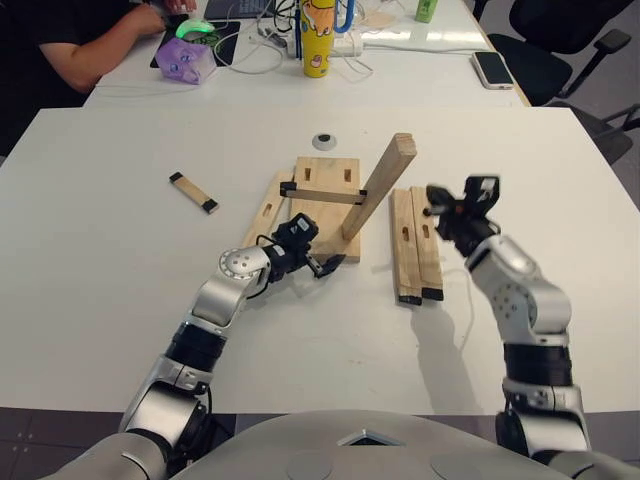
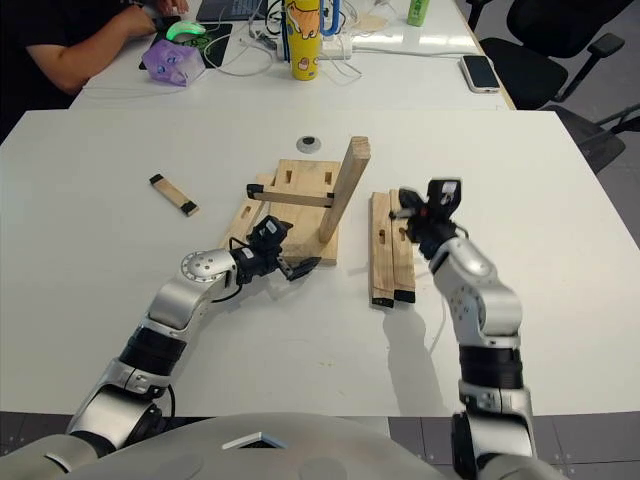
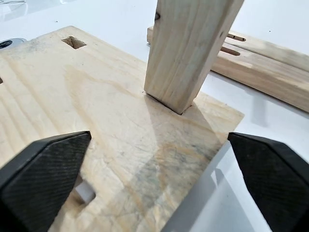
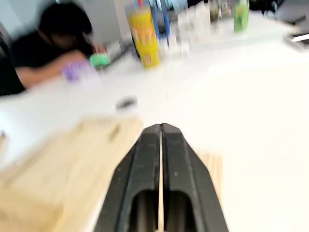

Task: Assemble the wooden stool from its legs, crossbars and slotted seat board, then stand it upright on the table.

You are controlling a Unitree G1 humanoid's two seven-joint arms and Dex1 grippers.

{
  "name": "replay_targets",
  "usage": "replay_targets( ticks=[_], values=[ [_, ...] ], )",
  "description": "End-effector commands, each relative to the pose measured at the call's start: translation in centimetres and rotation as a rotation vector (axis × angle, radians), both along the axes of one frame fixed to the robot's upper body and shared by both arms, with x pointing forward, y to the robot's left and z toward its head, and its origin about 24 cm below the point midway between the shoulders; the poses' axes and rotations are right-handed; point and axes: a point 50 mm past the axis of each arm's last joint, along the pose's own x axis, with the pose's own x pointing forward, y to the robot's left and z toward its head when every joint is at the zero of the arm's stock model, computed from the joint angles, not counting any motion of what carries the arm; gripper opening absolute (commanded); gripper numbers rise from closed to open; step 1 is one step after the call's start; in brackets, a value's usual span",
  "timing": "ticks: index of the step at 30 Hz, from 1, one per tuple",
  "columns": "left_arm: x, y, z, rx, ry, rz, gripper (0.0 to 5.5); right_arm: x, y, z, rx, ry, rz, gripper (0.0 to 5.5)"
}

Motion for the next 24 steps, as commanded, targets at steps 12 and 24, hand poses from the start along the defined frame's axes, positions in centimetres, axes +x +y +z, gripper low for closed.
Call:
replay_targets(
  ticks=[12, 24],
  values=[
    [-1.2, 3.9, -1.4, 0.104, 0.058, 0.197, 5.24, -2.3, 2.4, -0.1, -0.015, 0.213, 0.055, 1.93],
    [-1.7, -0.1, -0.3, 0.026, 0.025, 0.033, 5.24, -1.6, 3.3, -1.0, -0.036, 0.306, 0.036, 2.16]
  ],
)
